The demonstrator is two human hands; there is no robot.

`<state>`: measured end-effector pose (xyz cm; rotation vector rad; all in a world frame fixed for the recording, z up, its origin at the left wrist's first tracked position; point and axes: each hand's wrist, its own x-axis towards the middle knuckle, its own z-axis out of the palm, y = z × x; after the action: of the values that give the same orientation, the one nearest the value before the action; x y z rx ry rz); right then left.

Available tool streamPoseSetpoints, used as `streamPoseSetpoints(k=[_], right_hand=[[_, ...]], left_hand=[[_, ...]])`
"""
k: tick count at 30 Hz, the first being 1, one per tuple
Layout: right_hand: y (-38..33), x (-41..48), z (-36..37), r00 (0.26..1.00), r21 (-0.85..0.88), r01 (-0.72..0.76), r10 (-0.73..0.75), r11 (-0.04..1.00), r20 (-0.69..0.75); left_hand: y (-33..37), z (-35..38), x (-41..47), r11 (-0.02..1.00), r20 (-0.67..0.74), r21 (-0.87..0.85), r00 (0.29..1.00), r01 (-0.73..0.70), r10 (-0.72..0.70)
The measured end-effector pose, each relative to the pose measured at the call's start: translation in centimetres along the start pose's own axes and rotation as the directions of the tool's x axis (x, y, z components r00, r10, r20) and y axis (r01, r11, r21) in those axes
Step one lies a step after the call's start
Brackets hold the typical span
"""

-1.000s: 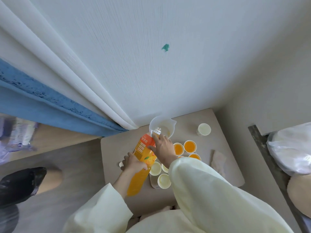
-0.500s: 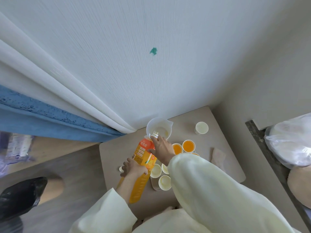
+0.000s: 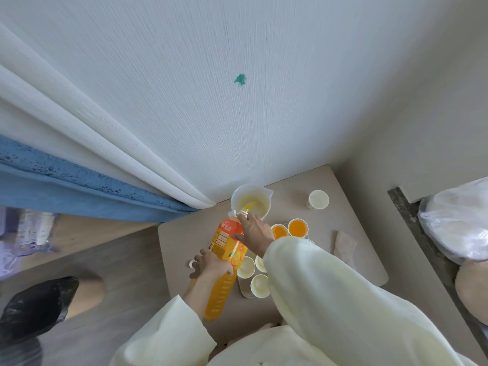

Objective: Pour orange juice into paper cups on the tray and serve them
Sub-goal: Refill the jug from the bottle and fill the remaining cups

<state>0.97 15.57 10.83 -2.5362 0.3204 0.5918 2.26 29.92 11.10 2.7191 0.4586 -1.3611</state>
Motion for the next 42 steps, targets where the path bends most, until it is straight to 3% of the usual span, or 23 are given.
streamPoseSetpoints(k=[42], right_hand=[[-0.5, -0.6, -0.1, 1.0, 0.013, 0.024, -0.024, 1.0, 0.017]], left_hand=[[-1.4, 0.5, 0.8, 0.998, -0.049, 0.059, 0.999, -0.008, 0.011]])
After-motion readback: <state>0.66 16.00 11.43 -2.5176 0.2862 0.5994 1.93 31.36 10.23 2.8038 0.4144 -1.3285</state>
